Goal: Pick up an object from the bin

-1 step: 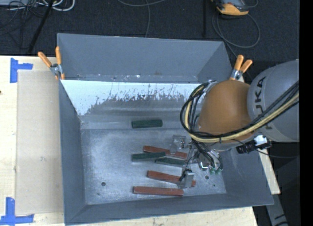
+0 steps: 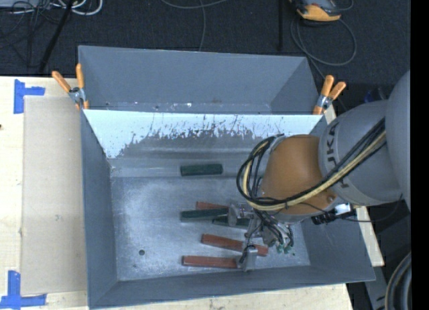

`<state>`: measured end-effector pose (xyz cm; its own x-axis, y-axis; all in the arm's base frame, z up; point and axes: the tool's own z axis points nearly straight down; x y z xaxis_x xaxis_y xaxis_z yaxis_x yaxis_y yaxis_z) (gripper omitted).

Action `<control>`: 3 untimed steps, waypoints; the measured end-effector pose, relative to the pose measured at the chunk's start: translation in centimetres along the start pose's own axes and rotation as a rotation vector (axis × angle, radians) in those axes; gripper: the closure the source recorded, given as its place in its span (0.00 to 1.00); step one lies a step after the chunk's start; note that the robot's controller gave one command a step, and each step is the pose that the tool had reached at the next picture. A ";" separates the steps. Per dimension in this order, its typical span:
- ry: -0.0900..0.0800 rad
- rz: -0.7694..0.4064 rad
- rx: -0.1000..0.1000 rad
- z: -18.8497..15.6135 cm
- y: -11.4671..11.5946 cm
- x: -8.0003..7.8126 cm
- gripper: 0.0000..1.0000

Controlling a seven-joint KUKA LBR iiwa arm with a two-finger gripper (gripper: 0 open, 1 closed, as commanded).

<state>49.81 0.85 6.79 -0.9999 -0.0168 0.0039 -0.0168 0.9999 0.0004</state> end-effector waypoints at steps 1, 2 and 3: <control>-0.008 -0.042 0.001 -0.3 1.7 1.7 0.00; -0.025 -0.113 -0.001 -0.5 1.3 2.0 0.00; -0.010 -0.114 0.000 -0.5 1.2 2.3 1.00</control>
Offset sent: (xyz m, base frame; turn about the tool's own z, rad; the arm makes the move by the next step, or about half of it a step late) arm -0.0190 0.0167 0.0021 -0.0442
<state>47.45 2.03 7.33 -0.9914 -0.1305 -0.0066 -0.1305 0.9915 -0.0001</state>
